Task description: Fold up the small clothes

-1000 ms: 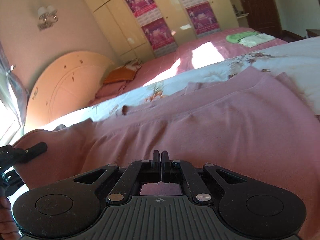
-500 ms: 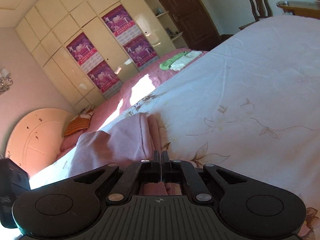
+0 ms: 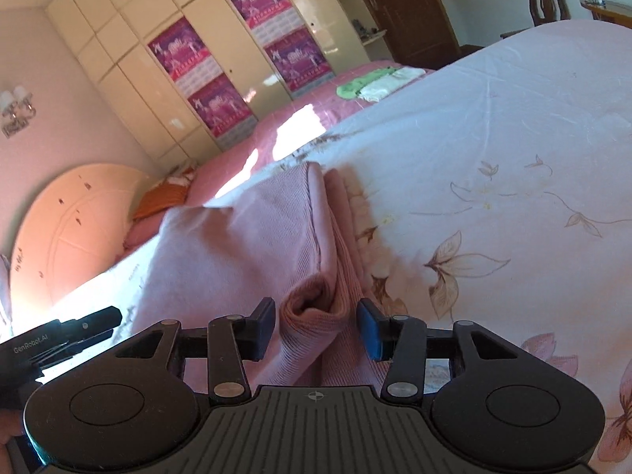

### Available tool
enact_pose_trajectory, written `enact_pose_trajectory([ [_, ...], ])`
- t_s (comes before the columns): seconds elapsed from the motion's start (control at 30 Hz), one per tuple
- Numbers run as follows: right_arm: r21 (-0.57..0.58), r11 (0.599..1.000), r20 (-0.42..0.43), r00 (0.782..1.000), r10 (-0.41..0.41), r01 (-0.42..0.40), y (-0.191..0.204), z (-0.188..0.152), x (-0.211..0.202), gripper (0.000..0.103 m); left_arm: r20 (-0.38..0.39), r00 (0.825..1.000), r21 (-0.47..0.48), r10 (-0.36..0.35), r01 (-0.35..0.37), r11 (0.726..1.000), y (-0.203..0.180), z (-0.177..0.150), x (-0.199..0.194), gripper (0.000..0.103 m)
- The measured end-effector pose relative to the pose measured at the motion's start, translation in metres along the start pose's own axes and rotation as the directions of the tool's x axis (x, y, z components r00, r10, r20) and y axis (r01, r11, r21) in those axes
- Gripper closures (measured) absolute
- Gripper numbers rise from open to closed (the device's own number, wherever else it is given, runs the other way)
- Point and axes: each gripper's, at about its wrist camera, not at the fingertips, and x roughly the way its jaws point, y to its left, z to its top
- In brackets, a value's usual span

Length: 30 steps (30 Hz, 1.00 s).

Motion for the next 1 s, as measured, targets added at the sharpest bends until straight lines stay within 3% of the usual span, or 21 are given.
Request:
enact_pose_trajectory([
  [0.07,-0.035,0.999,-0.016,1.000,-0.013,0.012,-0.002,-0.007,0.005,0.092,-0.020,1.000,-0.007,0.007,-0.007,1.000,0.007,-0.008,0.001,0.043],
  [0.17,-0.085,0.996,0.012,1.000,-0.024,0.025,-0.005,-0.015,-0.002,0.094,0.012,1.000,0.003,-0.008,0.008,1.000,0.007,-0.012,-0.006,0.044],
  [0.27,-0.097,0.995,0.010,0.999,-0.038,0.039,-0.010,-0.029,-0.007,0.096,-0.021,1.000,0.053,0.008,-0.007,0.999,-0.001,-0.014,0.006,0.043],
  [0.37,-0.050,0.998,0.004,1.000,-0.031,0.032,-0.017,-0.033,0.000,0.095,-0.069,0.998,0.014,-0.001,0.002,1.000,0.003,-0.008,0.023,0.040],
  [0.43,-0.036,0.999,0.016,1.000,-0.007,0.007,-0.019,-0.025,-0.007,0.095,-0.029,1.000,0.024,-0.009,0.009,1.000,0.007,0.002,0.014,0.049],
  [0.47,-0.041,0.999,0.041,0.999,0.001,0.000,-0.019,-0.021,-0.014,0.086,0.028,1.000,0.044,-0.005,0.004,0.999,0.007,0.009,0.004,0.049],
  [0.53,-0.106,0.994,0.127,0.992,-0.011,0.025,-0.012,-0.009,-0.027,0.066,0.064,0.998,0.057,-0.017,0.013,0.998,0.010,0.023,0.000,0.048],
  [0.7,-0.150,0.988,0.124,0.992,0.038,-0.019,-0.002,0.043,0.017,0.066,0.003,1.000,0.030,-0.002,0.001,1.000,0.019,0.051,0.038,0.048],
  [0.93,-0.143,0.987,-0.090,0.994,0.056,-0.068,-0.004,0.079,0.105,0.066,-0.007,0.999,0.009,-0.039,0.039,0.999,0.020,0.057,0.060,0.043],
  [1.0,-0.163,0.984,-0.091,0.994,0.061,-0.075,-0.007,0.076,0.110,0.080,-0.010,0.999,0.001,-0.049,0.049,0.999,0.022,0.057,0.065,0.042],
])
